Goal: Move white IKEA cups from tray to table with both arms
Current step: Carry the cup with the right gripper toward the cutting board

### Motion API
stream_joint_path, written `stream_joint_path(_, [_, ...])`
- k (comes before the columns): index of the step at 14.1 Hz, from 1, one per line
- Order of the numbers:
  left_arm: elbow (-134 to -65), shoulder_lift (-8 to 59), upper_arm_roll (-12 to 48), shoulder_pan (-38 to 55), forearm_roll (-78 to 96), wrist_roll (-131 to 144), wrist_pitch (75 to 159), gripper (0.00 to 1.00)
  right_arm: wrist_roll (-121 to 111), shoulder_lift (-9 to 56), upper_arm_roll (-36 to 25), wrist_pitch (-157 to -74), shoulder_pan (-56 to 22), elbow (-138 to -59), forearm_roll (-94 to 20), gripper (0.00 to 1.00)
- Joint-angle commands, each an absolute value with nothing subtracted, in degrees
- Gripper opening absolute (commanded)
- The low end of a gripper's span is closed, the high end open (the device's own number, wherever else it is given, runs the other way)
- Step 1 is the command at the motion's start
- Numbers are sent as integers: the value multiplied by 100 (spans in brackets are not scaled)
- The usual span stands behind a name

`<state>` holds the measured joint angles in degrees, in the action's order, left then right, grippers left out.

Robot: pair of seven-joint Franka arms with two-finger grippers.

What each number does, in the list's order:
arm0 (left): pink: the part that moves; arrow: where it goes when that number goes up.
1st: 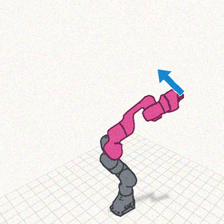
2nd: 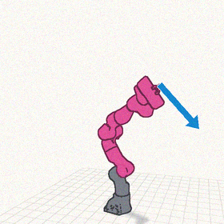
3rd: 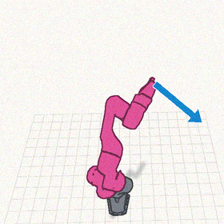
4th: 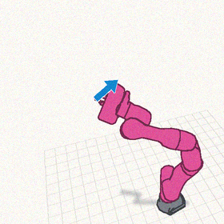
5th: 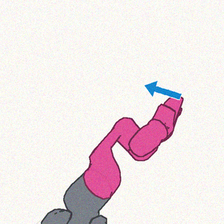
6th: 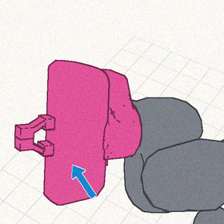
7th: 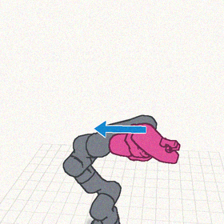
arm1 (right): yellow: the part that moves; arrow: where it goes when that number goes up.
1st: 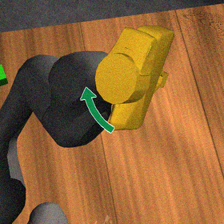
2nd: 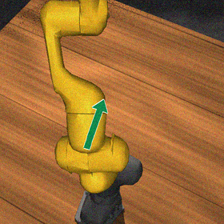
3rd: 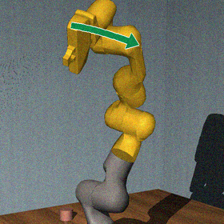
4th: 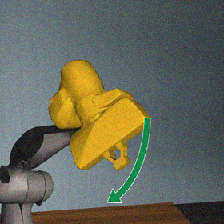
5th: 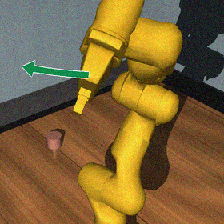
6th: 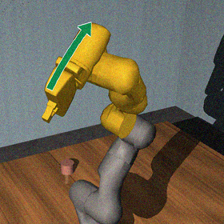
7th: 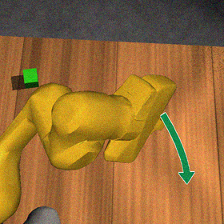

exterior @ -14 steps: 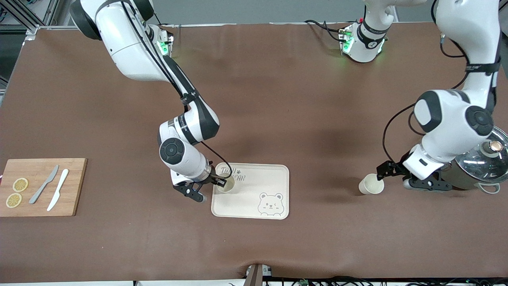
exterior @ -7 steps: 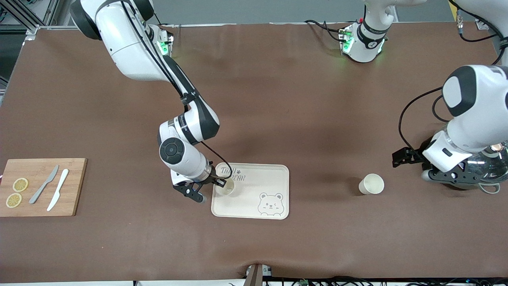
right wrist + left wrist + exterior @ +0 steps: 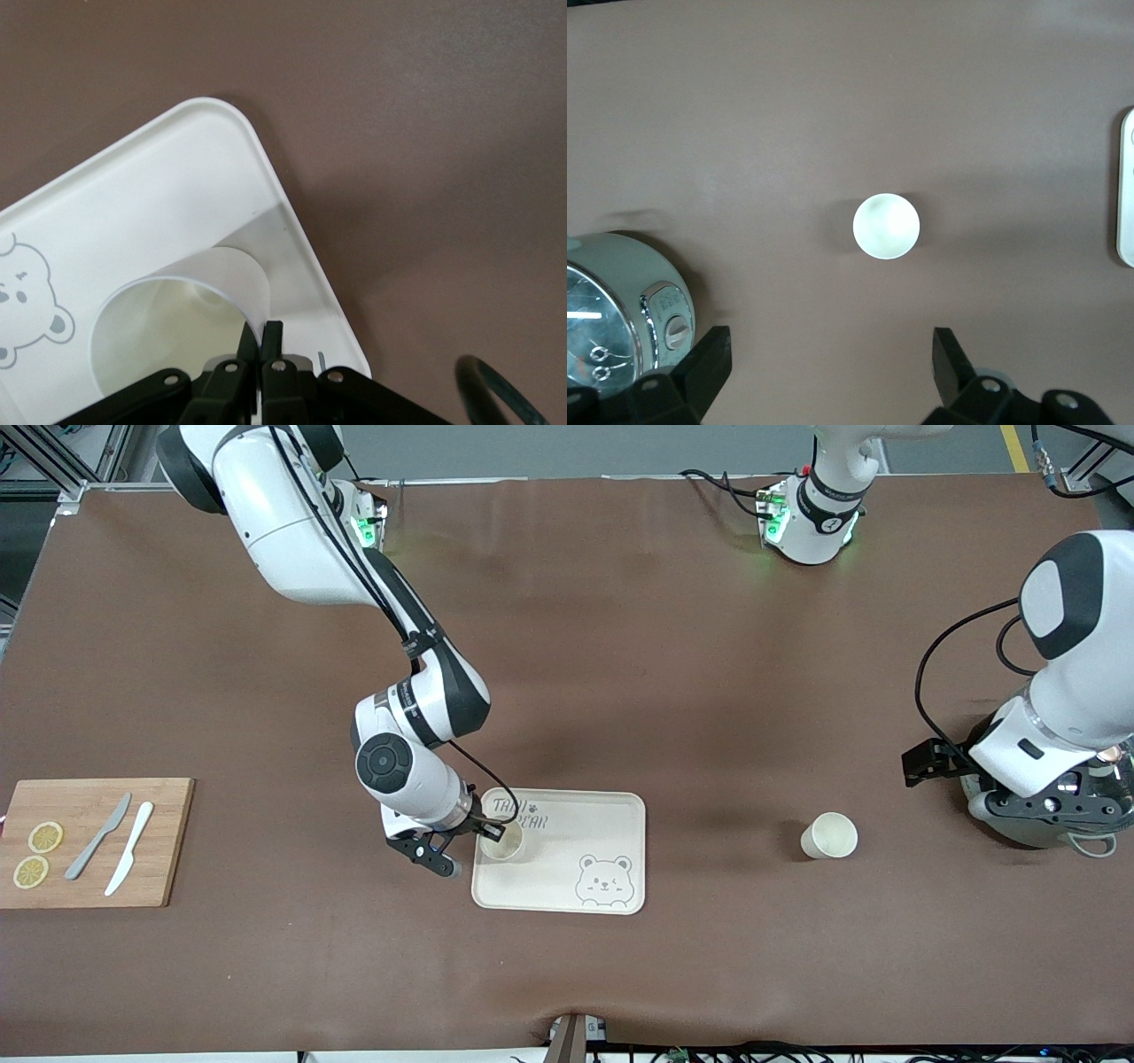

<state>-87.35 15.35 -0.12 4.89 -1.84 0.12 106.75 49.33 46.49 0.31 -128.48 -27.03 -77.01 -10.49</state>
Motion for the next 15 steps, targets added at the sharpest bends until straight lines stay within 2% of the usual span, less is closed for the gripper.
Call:
stream_joint_path(1, [-8684,1424,9,466,-334,114,10538,100,4931,4562,-9,-12297,-2672,-7436,-1081,0])
stream_joint_path(3, [-8588,1424,9,448,-308,106,10547,100,4538,4405,-9,-12209,-2541,-7453,-1099,0])
stream_joint_path(9, [-8517,1380,-9,448,-255,105,10451,100,3702,3886,-17,-11040,-2048,-7532,-1090,0])
stream_joint_path(15, [-8482,1362,-26,439,-264,97,10389,100,2068,2954,-26,-11030,-1355,-8752,-1064,0])
